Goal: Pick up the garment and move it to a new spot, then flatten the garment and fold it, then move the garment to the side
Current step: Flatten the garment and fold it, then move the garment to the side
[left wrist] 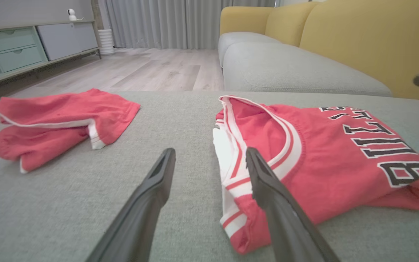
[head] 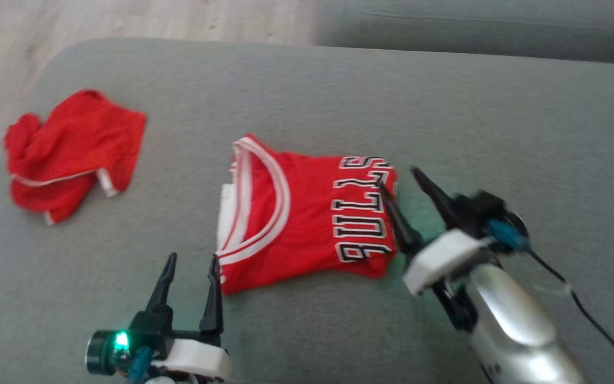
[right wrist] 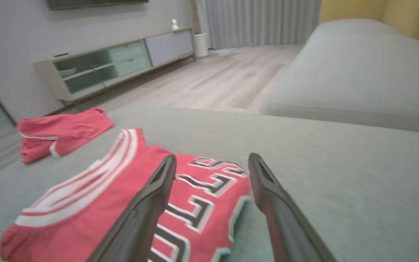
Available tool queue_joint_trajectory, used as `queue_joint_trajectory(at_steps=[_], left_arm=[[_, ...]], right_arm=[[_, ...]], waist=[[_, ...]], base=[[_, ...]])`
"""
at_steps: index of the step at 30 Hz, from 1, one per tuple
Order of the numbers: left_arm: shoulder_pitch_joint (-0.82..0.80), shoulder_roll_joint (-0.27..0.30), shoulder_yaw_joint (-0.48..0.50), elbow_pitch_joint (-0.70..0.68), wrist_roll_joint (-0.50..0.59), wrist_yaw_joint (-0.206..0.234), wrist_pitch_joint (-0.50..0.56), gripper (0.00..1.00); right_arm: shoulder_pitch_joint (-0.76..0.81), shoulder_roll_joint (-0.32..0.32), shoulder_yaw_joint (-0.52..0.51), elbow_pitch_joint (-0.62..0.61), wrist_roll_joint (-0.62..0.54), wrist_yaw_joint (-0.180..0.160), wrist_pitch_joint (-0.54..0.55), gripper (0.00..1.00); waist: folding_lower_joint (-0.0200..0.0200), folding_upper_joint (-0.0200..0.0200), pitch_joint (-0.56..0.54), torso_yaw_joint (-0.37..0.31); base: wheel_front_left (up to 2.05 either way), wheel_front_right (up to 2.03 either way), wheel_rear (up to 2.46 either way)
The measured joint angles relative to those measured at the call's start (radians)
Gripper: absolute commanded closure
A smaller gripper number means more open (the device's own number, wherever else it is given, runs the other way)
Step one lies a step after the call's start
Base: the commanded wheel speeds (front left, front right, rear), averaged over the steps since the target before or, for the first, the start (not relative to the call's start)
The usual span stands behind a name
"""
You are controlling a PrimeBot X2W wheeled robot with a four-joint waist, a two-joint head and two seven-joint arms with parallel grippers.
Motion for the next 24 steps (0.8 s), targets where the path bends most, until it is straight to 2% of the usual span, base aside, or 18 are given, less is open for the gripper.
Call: queue_joint_trajectory(at_steps=[4,7,17,24], left_arm=[[-0.001,-0.001,0.033,-0.001,0.014,0.0,0.0,0.0],[0.0,-0.001,0.062,-0.002,0.032,0.0,0.0,0.0],[0.101,-0.001,0.128,0.002,0.064,-0.001,0.0,0.0],[0.112,-0.001,0.144,0.004,0.068,-0.012,0.0,0.0]], right_arm=[[0.094,0.0,-0.13,-0.036,-0.06,0.0,0.0,0.0],[0.139,0.002,-0.179,-0.064,-0.08,0.0,0.0,0.0],[0.275,0.008,-0.233,-0.096,-0.081,0.0,0.0,0.0],[0.328,0.011,-0.236,-0.095,-0.067,0.0,0.0,0.0]], waist=[[0.0,0.0,-0.01,-0.054],[0.0,0.0,-0.019,-0.091],[-0.0001,0.0,-0.08,-0.189],[-0.0001,0.0,-0.098,-0.195]], base=[[0.0,0.0,0.0],[0.0,0.0,0.0],[0.0,0.0,0.0],[0.0,0.0,0.0]])
